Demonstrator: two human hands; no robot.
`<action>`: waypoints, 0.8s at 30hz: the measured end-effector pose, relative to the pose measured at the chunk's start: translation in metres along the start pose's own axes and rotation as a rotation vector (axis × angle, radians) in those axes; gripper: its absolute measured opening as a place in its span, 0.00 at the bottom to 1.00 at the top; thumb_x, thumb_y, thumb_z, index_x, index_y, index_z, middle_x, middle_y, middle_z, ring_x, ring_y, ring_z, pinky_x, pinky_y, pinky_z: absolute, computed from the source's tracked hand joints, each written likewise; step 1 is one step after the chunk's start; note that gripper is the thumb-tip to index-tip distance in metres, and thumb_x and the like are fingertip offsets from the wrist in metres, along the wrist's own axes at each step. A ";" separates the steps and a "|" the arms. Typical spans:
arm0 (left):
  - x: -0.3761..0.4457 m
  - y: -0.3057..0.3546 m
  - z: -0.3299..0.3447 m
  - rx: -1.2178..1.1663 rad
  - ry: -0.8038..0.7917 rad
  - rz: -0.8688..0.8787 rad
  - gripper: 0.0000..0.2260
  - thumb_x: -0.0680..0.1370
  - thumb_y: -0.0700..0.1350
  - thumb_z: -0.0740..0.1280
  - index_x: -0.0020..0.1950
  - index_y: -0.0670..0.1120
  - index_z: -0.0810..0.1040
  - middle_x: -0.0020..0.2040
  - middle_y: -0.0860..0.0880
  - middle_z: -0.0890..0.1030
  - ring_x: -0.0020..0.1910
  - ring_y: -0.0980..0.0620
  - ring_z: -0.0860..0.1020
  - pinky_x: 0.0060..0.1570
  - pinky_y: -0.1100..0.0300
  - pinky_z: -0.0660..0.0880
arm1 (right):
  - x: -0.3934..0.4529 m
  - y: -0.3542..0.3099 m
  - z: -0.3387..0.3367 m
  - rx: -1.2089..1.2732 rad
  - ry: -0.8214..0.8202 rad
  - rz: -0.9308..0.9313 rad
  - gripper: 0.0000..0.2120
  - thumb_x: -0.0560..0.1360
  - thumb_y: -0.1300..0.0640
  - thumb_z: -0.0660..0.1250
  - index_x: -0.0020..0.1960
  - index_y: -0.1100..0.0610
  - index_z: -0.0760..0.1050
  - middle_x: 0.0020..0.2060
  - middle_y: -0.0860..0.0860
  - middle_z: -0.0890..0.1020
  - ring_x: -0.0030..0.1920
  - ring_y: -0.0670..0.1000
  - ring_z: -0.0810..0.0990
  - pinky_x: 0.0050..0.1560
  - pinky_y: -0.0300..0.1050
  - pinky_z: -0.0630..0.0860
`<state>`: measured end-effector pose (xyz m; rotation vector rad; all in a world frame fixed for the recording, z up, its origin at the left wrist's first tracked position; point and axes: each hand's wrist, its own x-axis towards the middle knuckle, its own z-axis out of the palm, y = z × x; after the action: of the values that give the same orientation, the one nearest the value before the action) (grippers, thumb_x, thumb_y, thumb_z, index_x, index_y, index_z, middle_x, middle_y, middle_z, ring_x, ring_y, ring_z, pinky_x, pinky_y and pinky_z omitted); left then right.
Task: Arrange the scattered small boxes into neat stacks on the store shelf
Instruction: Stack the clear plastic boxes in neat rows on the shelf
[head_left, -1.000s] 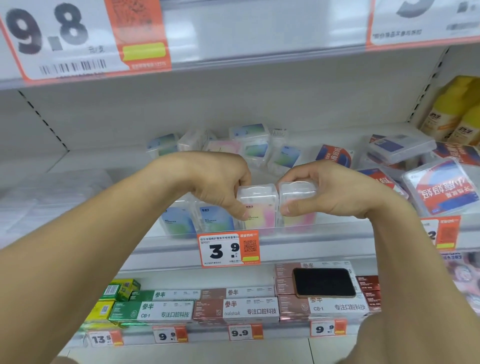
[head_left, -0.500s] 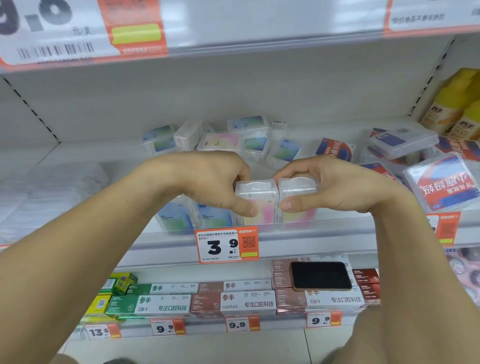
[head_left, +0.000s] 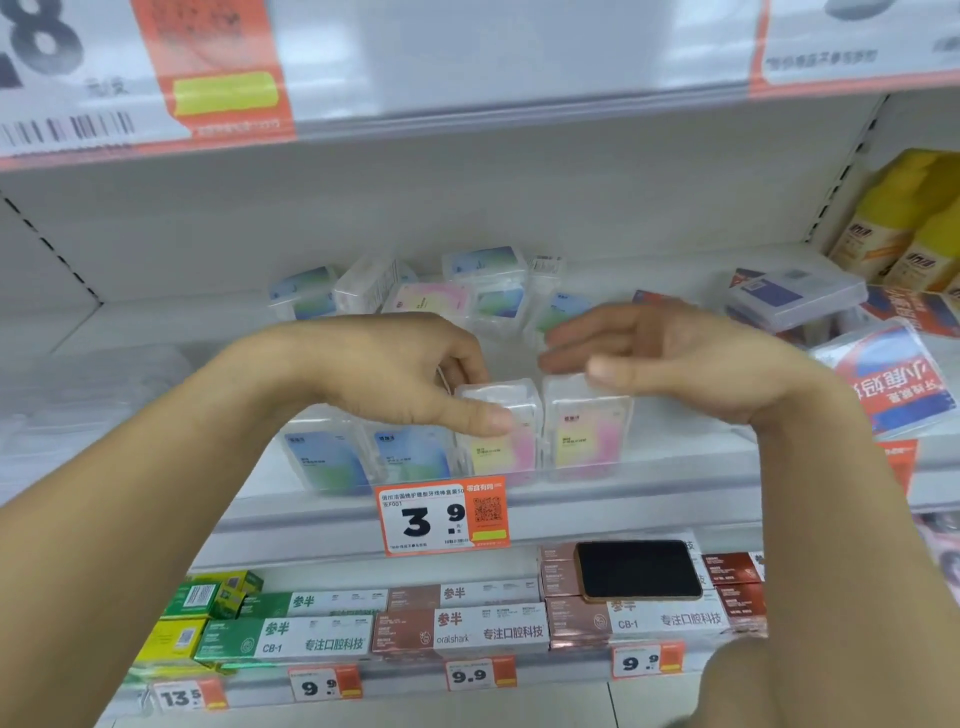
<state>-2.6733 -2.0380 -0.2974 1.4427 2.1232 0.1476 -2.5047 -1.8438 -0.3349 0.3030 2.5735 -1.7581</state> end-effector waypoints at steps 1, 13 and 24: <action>-0.001 -0.001 -0.004 -0.036 0.032 -0.003 0.28 0.63 0.75 0.64 0.52 0.58 0.79 0.48 0.61 0.83 0.49 0.62 0.80 0.55 0.59 0.76 | 0.006 0.001 -0.009 0.105 0.121 0.019 0.21 0.70 0.46 0.74 0.60 0.54 0.78 0.54 0.49 0.86 0.58 0.49 0.83 0.63 0.51 0.76; 0.100 -0.026 -0.049 -0.093 0.535 -0.171 0.12 0.77 0.40 0.63 0.60 0.45 0.74 0.49 0.47 0.78 0.45 0.48 0.76 0.34 0.60 0.70 | 0.087 0.034 -0.010 -0.616 0.481 0.239 0.37 0.68 0.44 0.76 0.72 0.52 0.65 0.64 0.56 0.70 0.66 0.58 0.68 0.60 0.49 0.69; 0.145 -0.046 -0.057 0.000 0.405 -0.374 0.30 0.78 0.58 0.60 0.73 0.41 0.61 0.56 0.47 0.77 0.52 0.46 0.75 0.54 0.54 0.72 | 0.050 0.028 -0.030 -0.410 0.520 0.070 0.27 0.59 0.52 0.83 0.51 0.46 0.74 0.49 0.48 0.78 0.44 0.46 0.77 0.38 0.40 0.69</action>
<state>-2.7785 -1.9163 -0.3238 1.0534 2.6794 0.3175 -2.5461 -1.7984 -0.3554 0.9238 3.1280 -1.2001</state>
